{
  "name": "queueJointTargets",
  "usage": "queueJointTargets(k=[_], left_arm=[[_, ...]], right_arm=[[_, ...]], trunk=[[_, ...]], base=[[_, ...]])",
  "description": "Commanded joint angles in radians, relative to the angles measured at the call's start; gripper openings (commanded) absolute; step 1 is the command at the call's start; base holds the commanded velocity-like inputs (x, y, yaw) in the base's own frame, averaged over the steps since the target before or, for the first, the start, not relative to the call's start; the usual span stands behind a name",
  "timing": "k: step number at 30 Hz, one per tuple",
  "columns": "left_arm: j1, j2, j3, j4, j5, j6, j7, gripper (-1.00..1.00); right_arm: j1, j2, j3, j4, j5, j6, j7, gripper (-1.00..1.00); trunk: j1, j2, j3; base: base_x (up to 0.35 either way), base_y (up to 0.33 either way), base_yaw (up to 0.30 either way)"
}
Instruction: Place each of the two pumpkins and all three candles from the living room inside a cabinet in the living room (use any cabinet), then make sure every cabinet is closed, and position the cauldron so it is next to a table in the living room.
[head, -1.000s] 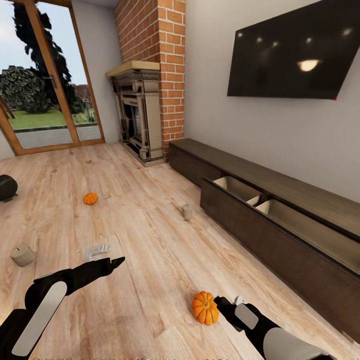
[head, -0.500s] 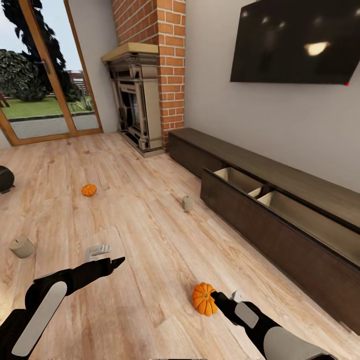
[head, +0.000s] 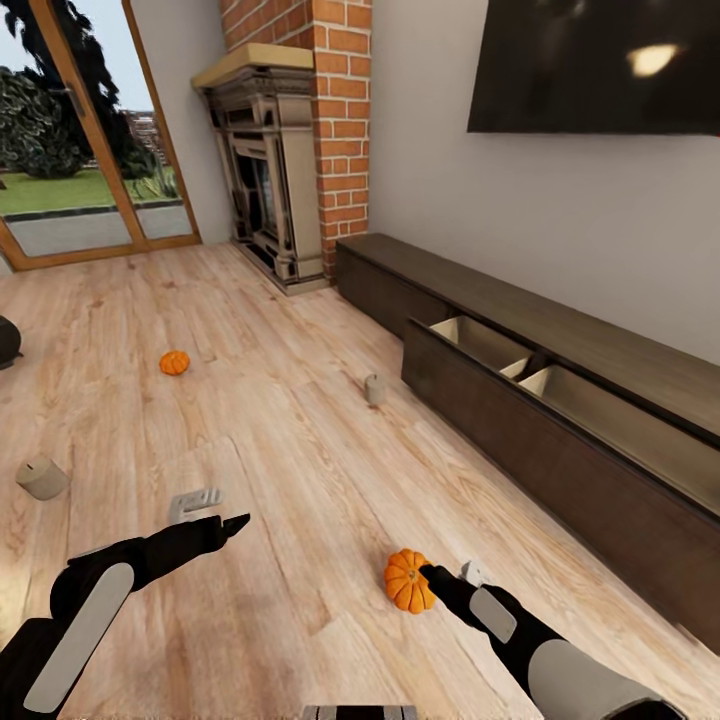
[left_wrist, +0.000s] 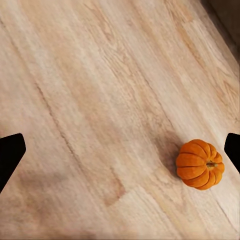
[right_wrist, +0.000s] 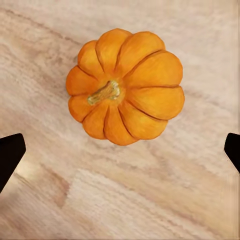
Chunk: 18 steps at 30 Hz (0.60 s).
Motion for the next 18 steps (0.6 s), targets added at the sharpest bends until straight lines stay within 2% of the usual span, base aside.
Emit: queueJointTargets(k=[1,10,13,18], left_arm=[[-0.001,0.001,-0.001,-0.001,0.01,0.003,0.009,1.0],[-0.001,0.0,-0.001,-0.001,0.01,0.002,0.01,1.0],[-0.001,0.0,-0.001,-0.001,0.01,0.002,0.01,1.0],[-0.001,0.0,-0.002,-0.001,0.01,0.001,0.01,1.0]], right_arm=[[-0.001,-0.001,0.005,-0.001,-0.004,0.002,-0.002,1.0],[-0.015,-0.005,0.005,-0.003,-0.002,0.0,-0.002,1.0],[-0.015,-0.015,0.005,-0.003,-0.002,0.0,0.006,1.0],[-0.016,-0.035,0.004,-0.003,-0.001,0.003,0.103,1.0]], trunk=[[0.0,-0.001,-0.005],[0.004,-0.003,-0.04],[0.006,-0.003,-0.051],[0.008,-0.005,-0.071]], base=[[0.0,0.0,0.0],[0.0,0.0,0.0],[0.0,0.0,0.0],[0.0,0.0,0.0]])
